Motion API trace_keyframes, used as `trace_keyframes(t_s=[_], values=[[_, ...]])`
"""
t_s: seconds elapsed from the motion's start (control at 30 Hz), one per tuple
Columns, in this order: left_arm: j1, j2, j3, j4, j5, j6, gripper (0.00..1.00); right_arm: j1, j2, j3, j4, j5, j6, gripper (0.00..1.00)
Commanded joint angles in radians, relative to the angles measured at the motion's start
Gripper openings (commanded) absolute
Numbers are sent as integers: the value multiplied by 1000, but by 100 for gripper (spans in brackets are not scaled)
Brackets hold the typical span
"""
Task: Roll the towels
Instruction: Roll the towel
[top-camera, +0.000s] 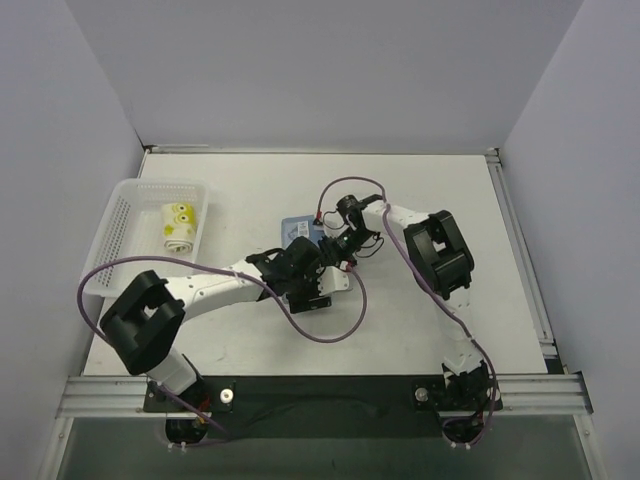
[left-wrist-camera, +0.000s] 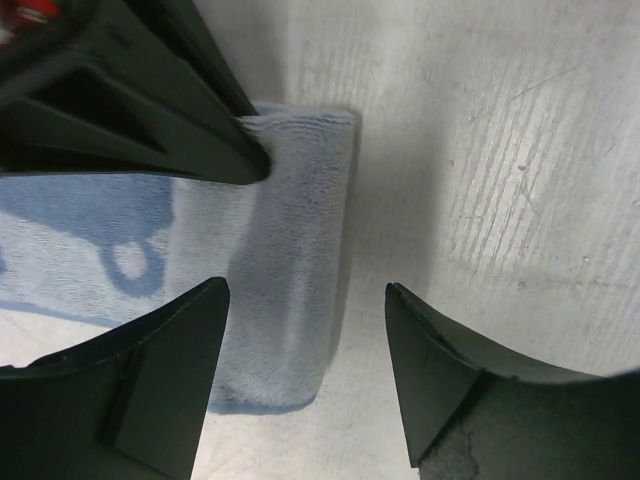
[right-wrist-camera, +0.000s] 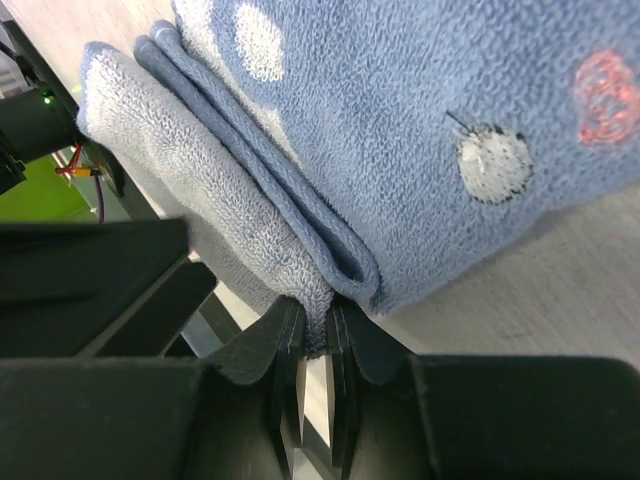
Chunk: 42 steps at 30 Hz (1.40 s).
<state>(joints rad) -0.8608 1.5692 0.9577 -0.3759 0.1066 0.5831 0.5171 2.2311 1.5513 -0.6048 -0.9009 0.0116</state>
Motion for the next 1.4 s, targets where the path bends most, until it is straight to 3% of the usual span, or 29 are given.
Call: trace_keyframes(t_s=[0.0, 0.13, 0.2, 0.4, 0.53, 0.63, 0.83, 0.97, 1.07, 1.23, 1.37], values=[[-15, 54, -20, 45, -64, 23, 73, 1, 7, 30, -46, 31, 11, 0], [-14, 118, -25, 14, -94, 9, 59, -6, -22, 10, -50, 27, 5, 7], [-1, 126, 1, -38, -15, 8, 39, -23, -59, -6, -50, 19, 2, 13], [91, 163, 127, -340, 379, -8, 14, -159, -217, -82, -49, 8, -51, 50], [164, 254, 222, -493, 551, 0, 11, -271, -370, -103, -82, 42, -146, 62], [229, 345, 311, -610, 662, 20, 10, -293, -505, -121, -116, 80, -254, 60], [312, 558, 498, -759, 735, 55, 9, -263, -784, -269, -118, 154, -407, 54], [335, 681, 600, -857, 765, 115, 9, -129, -930, -368, -90, 212, -492, 53], [347, 750, 653, -893, 755, 156, 9, 10, -949, -422, -30, 264, -518, 54], [365, 857, 751, -1032, 771, 236, 11, 258, -871, -419, 68, 429, -593, 55], [367, 879, 773, -1057, 771, 250, 12, 369, -725, -416, 193, 519, -656, 56]])
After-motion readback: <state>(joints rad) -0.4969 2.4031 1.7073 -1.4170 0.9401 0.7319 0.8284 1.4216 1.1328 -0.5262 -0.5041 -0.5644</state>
